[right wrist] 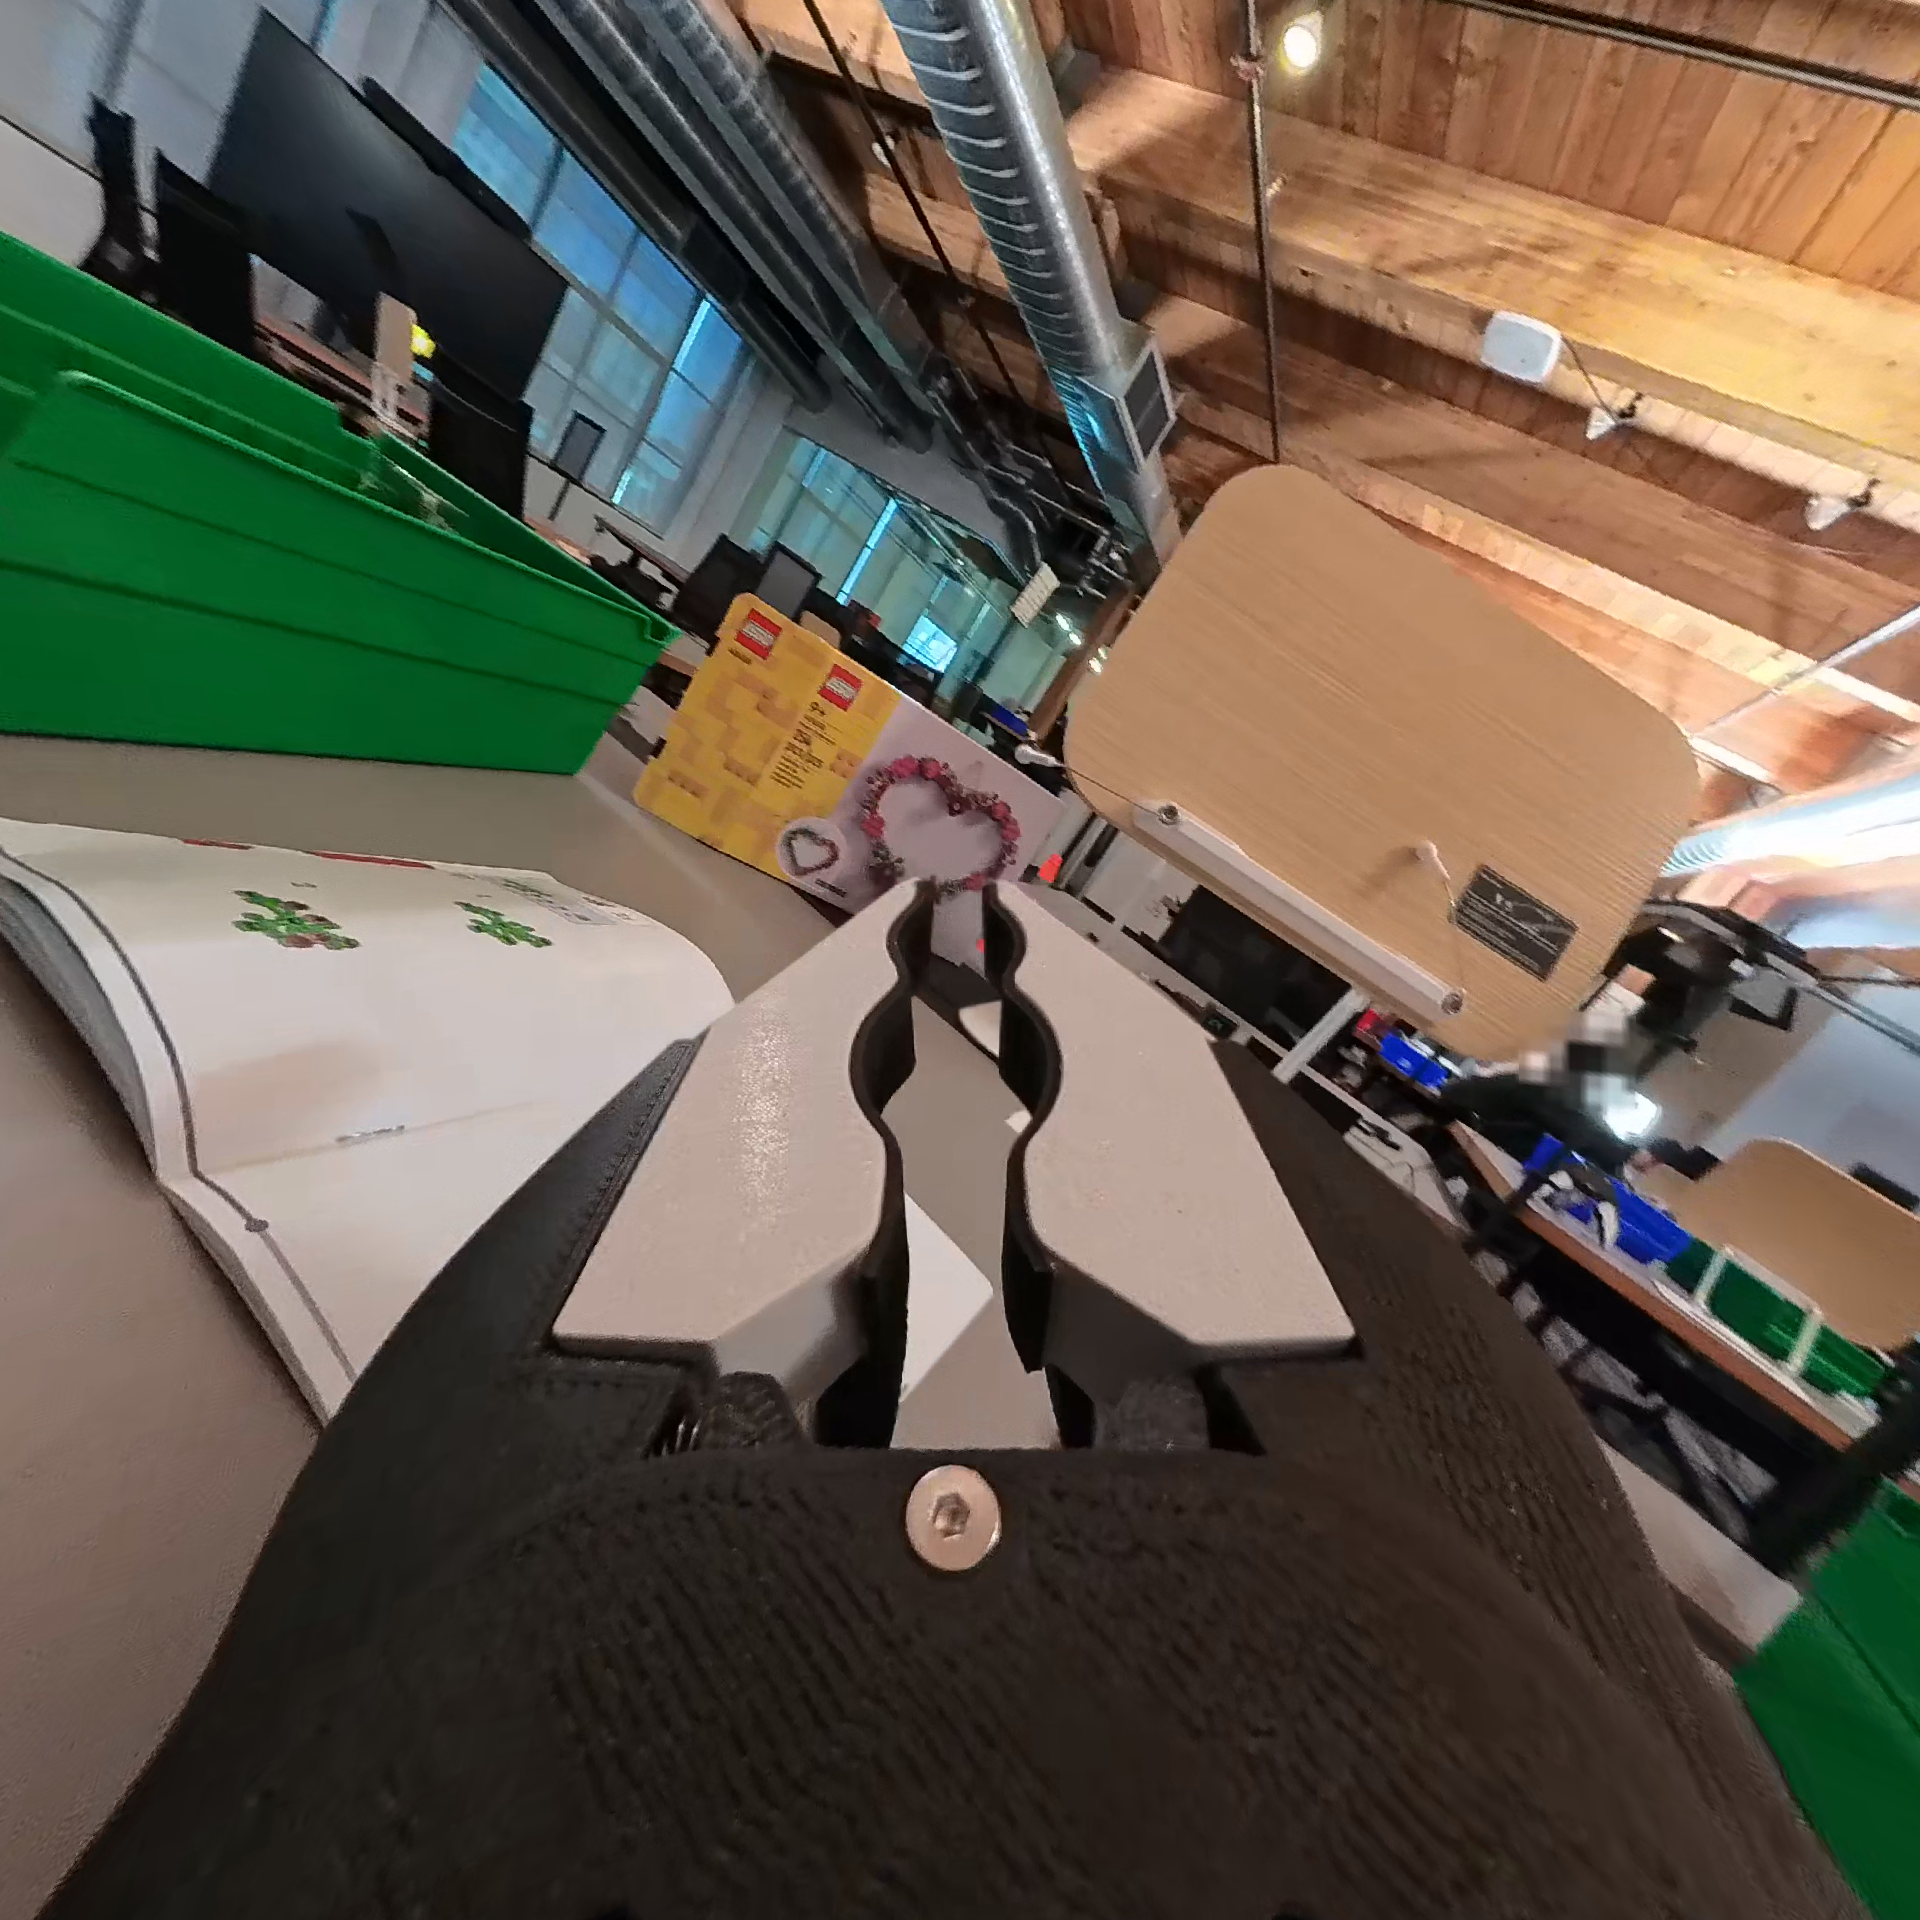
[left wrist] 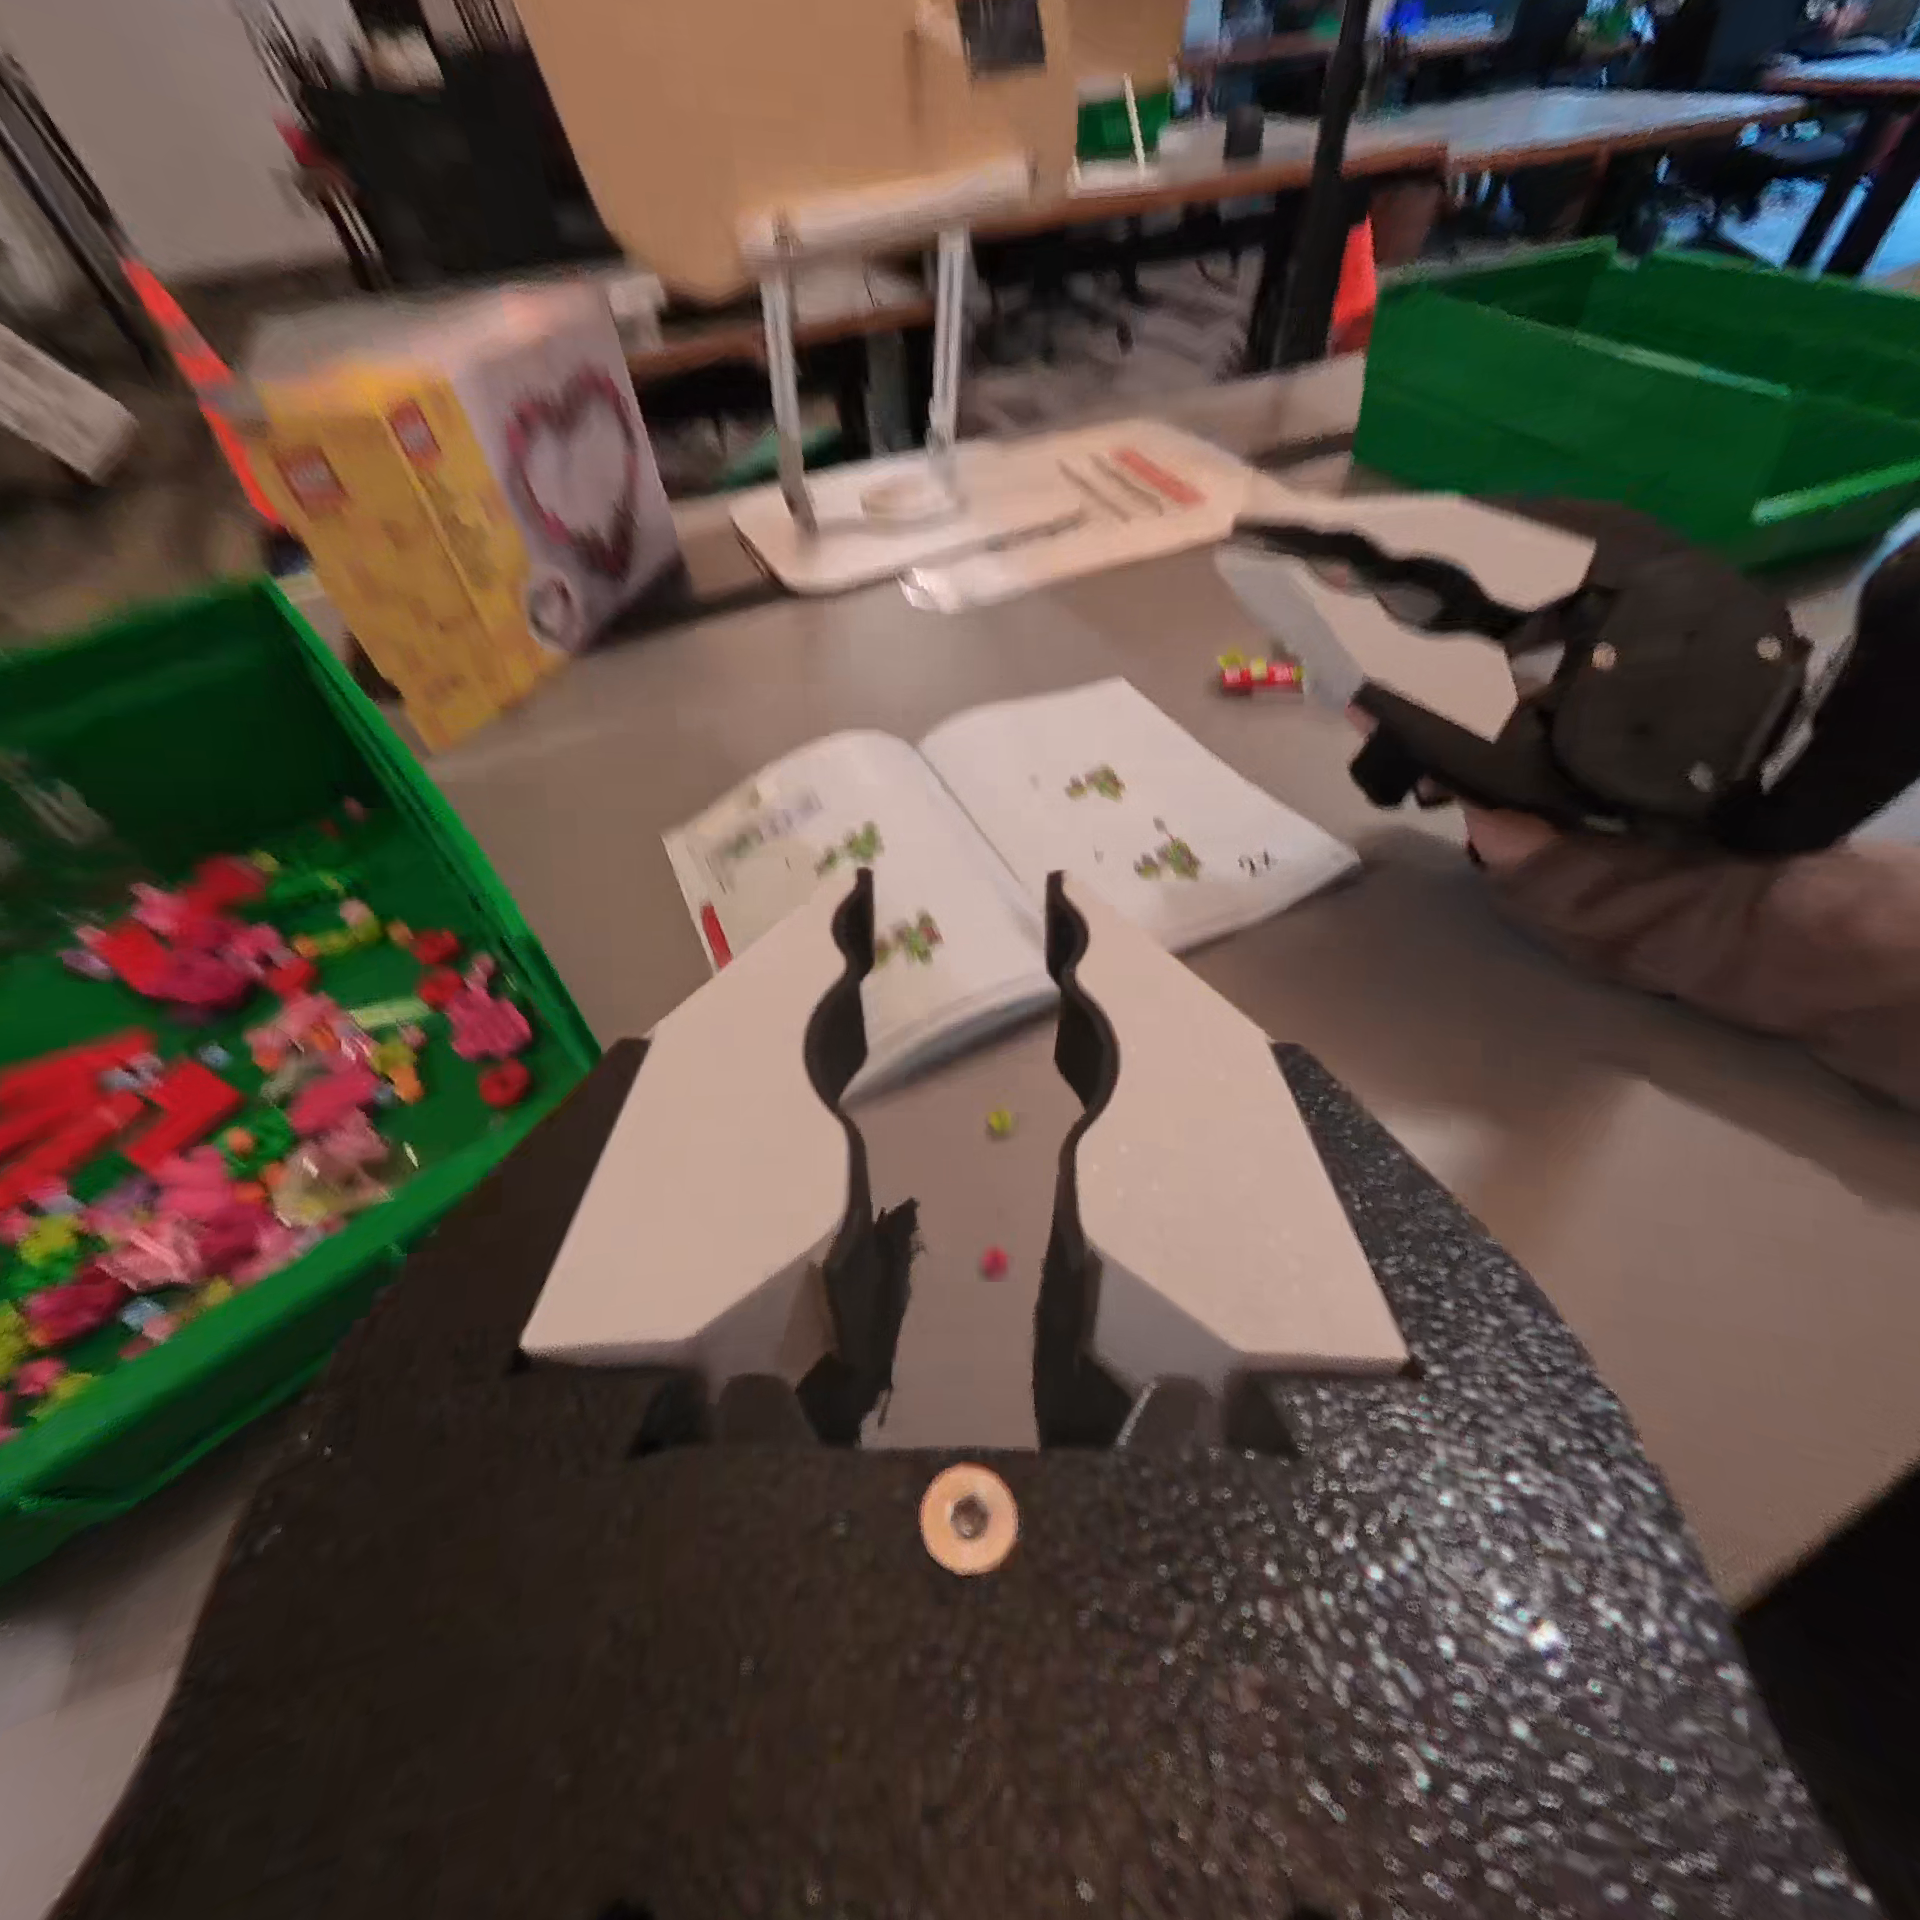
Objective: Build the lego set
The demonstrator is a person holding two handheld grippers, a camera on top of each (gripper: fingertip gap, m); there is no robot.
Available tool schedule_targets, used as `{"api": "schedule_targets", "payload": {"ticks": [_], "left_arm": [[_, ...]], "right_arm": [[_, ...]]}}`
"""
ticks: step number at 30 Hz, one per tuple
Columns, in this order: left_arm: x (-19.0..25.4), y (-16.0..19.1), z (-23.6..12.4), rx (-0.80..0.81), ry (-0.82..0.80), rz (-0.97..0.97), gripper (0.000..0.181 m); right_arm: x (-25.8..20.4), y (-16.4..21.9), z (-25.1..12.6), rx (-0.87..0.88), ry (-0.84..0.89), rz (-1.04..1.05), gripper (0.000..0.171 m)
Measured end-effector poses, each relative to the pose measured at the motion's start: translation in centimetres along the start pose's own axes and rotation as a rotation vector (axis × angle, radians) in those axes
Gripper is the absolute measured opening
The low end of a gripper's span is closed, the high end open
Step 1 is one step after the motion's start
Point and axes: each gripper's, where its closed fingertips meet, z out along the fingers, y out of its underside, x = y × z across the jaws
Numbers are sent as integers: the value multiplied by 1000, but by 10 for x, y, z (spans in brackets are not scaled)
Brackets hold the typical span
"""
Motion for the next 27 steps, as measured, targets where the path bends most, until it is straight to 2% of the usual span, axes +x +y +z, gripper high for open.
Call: {"api": "schedule_targets", "payload": {"ticks": [2, 6, 9, 13, 15, 16, 20, 27], "left_arm": [[2, -29, 1, 122, -49, 67, 39], [-1, -95, 9, 465, -220, 209, 38], [4, -123, 29, 667, -304, 364, 29], [6, -115, 95, 630, -279, 555, 25], [-3, -113, 111, 661, -275, 494, 39], [-4, -111, 115, 678, -248, 463, 44], [-11, -97, 113, 672, -204, 382, 45], [-11, -72, 120, 604, -214, 348, 44]], "right_arm": [[2, 1, 0, -16, 25, -2, 7], [3, 3, 3, -32, 57, -13, 7], [6, 2, 5, -10, 60, 20, 7], [-1, -7, 6, 54, -1, 49, 8], [-2, -11, 5, 83, -26, 84, 8], [0, -12, 3, 96, -29, 105, 9], [9, -9, -1, 99, -20, 197, 10], [19, -7, -14, 85, 15, 205, 10]]}}
